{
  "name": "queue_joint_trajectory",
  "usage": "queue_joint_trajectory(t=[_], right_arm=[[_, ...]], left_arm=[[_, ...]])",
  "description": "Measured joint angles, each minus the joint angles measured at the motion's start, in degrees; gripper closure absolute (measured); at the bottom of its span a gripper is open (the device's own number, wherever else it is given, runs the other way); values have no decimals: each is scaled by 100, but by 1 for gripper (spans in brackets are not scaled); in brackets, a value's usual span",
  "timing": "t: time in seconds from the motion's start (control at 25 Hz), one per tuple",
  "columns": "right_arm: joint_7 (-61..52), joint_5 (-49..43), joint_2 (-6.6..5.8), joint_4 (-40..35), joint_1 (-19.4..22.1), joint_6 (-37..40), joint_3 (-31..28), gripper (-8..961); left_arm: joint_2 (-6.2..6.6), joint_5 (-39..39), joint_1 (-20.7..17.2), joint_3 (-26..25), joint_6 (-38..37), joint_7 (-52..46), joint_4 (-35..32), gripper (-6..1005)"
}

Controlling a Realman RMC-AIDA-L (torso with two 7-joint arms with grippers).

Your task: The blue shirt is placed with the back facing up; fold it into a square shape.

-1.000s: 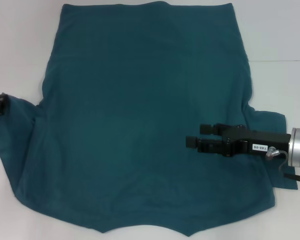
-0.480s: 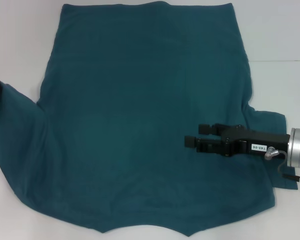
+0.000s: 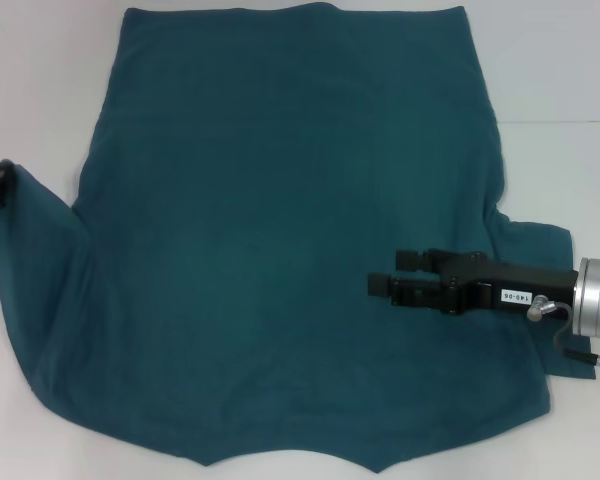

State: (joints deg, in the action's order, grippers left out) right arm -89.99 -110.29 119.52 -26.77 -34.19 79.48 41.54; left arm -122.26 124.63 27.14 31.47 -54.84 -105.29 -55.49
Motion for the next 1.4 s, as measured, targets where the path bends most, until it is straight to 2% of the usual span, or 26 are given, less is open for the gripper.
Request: queue_joint_trajectory(t=[0.36, 0.52, 0.96, 1.2, 1.4], right_arm=[[26, -1, 0, 7, 2, -1, 31, 75], [41, -1, 0, 6, 6, 6, 38, 75], [51, -25, 0, 0, 51, 23, 38, 76], [54, -28, 0, 3, 60, 25, 38, 76], [63, -28, 0, 5, 48, 15, 38, 76]], left_arm=[[-86, -47, -50, 27, -1395, -492, -171, 989], [-151, -67, 48, 32, -1732, -658, -215, 969], [-158, -138, 219, 196, -1891, -902, -107, 915], [-166, -142, 296, 330, -1814, -878, 189, 885], [-173, -195, 331, 670, -1723, -846, 376, 861]])
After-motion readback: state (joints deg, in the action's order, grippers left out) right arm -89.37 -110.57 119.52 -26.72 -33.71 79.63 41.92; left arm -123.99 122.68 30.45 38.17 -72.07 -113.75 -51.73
